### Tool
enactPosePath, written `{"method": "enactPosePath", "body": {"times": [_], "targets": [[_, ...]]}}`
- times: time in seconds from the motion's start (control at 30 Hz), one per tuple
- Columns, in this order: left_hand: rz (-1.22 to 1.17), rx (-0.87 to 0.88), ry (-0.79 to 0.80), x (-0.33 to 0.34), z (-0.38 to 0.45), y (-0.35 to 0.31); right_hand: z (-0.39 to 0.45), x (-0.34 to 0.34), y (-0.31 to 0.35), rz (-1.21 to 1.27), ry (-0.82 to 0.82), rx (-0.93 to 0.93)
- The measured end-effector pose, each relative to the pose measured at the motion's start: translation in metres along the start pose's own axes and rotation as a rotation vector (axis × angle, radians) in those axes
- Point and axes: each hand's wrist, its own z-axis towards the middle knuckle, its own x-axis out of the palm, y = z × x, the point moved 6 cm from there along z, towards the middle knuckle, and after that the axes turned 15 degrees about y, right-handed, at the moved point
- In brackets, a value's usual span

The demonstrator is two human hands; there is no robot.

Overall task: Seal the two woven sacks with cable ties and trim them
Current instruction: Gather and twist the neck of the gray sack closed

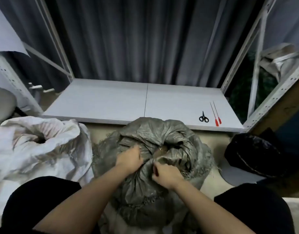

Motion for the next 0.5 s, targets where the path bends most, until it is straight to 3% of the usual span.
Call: {"method": "enactPosePath", "body": {"times": [0.1, 0.3, 0.5], "targets": [[-0.032, 0.006, 0.076, 0.024, 0.002, 0.011, 0.007, 0.035, 0.008, -0.071, 0.199, -0.072], [-0.138, 0.067, 0.262, 0.059, 0.009, 0.027, 0.02, 0.087, 0.0, -0.332, 0.373, -0.068], [-0.148, 0.11, 0.328, 0.062, 0.016, 0.028, 0.033, 0.1, -0.01, -0.592, 0.271, 0.026]]}}
